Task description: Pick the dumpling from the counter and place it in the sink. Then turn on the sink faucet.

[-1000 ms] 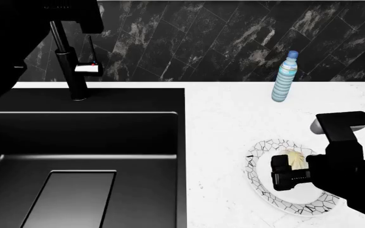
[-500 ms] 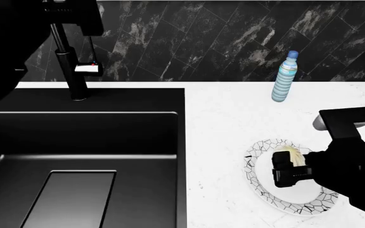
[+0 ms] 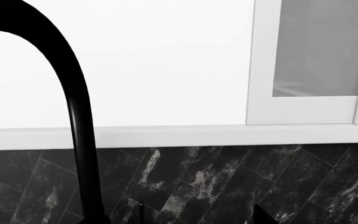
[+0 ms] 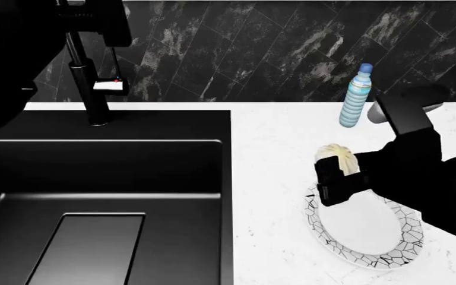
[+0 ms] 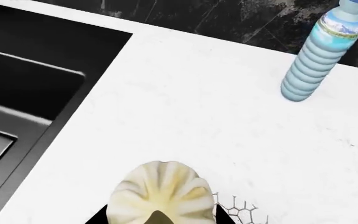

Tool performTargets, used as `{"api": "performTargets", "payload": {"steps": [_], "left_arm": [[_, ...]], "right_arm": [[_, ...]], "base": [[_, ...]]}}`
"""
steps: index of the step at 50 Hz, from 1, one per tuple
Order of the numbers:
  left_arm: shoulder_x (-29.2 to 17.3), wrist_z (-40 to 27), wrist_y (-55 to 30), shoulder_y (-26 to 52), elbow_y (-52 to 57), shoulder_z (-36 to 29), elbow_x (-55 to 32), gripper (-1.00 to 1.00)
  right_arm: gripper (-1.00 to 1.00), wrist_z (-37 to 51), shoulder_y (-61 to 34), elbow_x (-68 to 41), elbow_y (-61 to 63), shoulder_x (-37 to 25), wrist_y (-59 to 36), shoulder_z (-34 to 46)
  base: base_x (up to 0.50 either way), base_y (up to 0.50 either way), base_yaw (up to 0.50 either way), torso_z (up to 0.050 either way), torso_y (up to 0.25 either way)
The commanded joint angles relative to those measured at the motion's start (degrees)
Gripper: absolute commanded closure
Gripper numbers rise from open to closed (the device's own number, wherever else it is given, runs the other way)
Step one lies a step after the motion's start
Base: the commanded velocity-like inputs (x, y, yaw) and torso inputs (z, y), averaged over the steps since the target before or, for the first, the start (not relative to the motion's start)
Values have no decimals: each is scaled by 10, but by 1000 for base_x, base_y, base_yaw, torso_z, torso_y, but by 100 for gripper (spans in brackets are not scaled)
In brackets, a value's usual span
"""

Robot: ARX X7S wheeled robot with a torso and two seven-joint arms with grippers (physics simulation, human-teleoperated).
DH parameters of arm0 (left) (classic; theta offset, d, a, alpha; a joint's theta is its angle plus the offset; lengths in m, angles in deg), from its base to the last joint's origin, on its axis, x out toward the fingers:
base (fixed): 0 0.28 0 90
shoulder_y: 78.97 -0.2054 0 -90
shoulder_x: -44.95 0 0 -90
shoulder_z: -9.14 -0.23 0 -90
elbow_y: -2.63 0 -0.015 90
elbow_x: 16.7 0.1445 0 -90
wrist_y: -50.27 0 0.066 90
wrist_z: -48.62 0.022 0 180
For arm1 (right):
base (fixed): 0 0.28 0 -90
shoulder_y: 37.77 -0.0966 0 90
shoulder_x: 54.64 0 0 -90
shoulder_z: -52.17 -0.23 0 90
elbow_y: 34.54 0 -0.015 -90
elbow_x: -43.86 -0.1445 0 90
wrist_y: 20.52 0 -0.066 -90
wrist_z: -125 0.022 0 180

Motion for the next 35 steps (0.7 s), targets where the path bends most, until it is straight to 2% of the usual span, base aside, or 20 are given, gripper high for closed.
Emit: {"api": "performTargets", "payload": {"steps": [1, 7, 18, 35], "left_arm": [[0, 0, 2, 5, -4, -4, 0, -100], [4, 4, 8, 4, -6, -10, 5, -100], [6, -3, 5, 5, -4, -10, -4, -100], [9, 2, 18, -8, -8, -15, -1, -100]], "right_arm": [[100, -22, -72, 25, -18, 78, -32, 49], [100, -64, -72, 64, -15, 117, -32, 64], [100, -167, -93, 165, -26, 229, -25, 125], [100, -338, -121, 324, -103, 321, 46, 220]], "base": [[0, 0, 0, 0, 0], [0, 0, 0, 0, 0], [0, 0, 0, 0, 0], [0, 0, 0, 0, 0]]}}
